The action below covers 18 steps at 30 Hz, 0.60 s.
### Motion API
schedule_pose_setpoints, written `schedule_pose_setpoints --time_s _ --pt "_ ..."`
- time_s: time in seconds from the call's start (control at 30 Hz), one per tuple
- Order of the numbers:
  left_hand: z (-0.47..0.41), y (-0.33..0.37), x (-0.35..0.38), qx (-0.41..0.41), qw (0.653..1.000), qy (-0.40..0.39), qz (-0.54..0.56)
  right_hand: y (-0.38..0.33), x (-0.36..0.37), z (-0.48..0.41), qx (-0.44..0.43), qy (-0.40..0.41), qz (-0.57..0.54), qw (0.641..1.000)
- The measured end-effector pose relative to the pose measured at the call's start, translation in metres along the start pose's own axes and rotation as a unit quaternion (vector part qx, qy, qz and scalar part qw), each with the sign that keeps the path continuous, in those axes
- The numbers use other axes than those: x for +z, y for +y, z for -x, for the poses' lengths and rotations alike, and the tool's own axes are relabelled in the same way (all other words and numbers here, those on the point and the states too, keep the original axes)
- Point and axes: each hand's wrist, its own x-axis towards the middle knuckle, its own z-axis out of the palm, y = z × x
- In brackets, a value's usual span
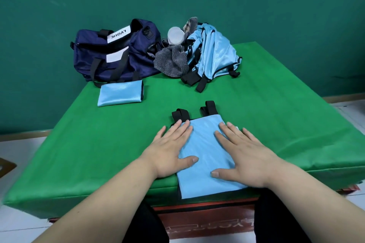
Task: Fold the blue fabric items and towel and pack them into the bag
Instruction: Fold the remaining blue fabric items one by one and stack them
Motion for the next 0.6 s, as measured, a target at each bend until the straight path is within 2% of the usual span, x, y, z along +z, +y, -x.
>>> schedule_pose_setpoints --time_s 0.1,0.2,0.43,0.6 --pt "0.0 0.0 0.001 0.001 1.0 0.007 0.002 -0.019 -0.002 0.0 0.012 0.047 -0.022 0.999" --pt "0.0 -0.001 0.002 0.005 1.0 0.012 0.0 -0.046 0.004 -0.004 0.009 0.084 0.017 0.996" --pt "-0.002 -0.003 0.002 0.01 1.0 0.015 0.003 -0.047 0.026 0.003 0.016 0.079 0.076 0.994" --pt "-0.001 -0.004 0.003 0.012 1.0 0.021 0.016 -0.045 0.025 0.004 0.02 0.075 0.067 0.995"
